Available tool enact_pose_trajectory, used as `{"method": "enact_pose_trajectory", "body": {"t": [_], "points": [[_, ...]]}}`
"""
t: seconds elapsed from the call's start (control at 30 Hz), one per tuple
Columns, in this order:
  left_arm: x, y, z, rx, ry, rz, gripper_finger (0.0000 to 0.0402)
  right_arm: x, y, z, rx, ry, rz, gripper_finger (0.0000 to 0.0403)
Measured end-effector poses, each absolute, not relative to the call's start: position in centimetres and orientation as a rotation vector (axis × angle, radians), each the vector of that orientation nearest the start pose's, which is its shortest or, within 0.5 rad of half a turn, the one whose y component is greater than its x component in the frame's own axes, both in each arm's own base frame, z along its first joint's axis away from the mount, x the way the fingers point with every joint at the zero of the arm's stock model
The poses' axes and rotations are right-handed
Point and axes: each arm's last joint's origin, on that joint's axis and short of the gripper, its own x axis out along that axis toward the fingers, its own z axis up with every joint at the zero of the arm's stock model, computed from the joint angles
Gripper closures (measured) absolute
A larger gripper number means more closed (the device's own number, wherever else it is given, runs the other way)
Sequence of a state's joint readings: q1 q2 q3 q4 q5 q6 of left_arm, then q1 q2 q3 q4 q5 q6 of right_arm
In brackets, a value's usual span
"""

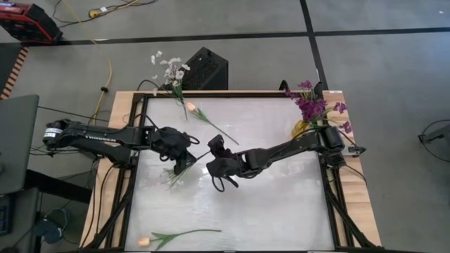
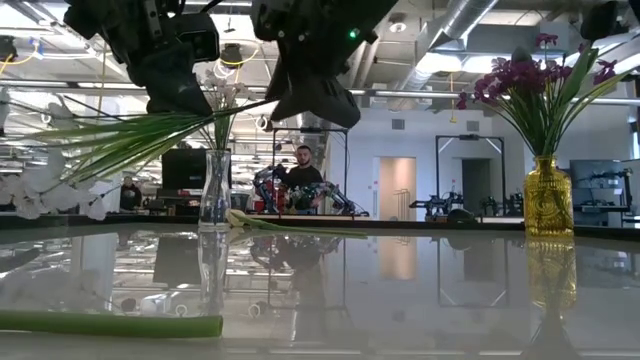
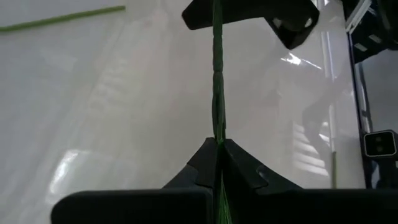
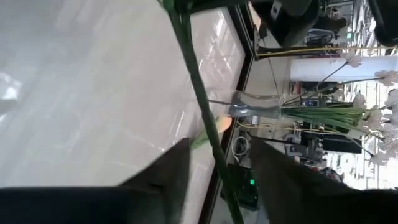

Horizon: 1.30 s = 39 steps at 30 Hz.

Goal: Sort flowers into vase by color
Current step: Put the white flower into the transparent vase

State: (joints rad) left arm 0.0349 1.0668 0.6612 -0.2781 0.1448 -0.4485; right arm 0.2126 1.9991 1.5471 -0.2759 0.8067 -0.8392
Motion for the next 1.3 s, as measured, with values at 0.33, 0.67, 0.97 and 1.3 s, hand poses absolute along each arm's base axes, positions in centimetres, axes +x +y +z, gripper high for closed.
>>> {"method": "enact_pose_trajectory", "body": {"t": [0.33, 0.67, 0.97, 1.3], "points": [[21.6, 0.4, 23.3, -0.397, 0.686, 0.028, 0.0369, 43.4, 8.0, 22.9, -1.039, 0.840, -0.232, 0.0374], [22.1, 0.8, 24.0, -0.243, 0.588, 0.026, 0.0254, 42.1, 6.4, 21.3, -0.605, 0.999, 0.076, 0.0374], [22.3, 2.6, 24.0, -0.057, 0.502, 0.149, 0.0229, 40.5, 2.6, 21.4, -0.339, 0.796, 0.315, 0.0374], [21.1, 3.4, 21.7, -0.037, 0.065, 0.034, 0.0233, 36.1, -0.7, 23.0, -0.095, -0.087, 0.385, 0.0374]]}}
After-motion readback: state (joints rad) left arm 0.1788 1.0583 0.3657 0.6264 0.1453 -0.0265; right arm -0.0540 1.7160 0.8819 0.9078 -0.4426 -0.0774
